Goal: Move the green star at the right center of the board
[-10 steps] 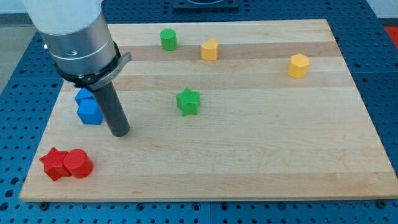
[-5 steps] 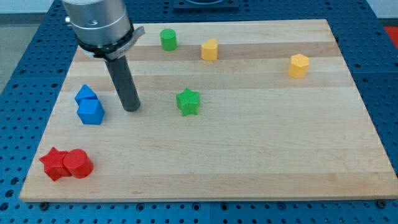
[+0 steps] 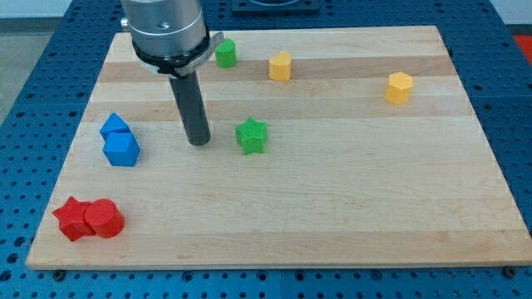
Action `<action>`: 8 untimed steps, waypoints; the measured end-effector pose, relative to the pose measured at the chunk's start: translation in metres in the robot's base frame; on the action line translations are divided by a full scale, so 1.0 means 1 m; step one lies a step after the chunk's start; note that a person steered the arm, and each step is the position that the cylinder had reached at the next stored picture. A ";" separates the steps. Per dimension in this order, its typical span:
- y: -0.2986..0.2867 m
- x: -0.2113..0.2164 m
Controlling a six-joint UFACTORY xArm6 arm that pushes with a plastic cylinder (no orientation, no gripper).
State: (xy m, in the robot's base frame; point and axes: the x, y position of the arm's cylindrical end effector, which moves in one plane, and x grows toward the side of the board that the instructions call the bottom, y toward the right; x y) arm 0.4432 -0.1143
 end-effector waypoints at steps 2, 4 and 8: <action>0.020 0.000; 0.138 0.004; 0.272 0.005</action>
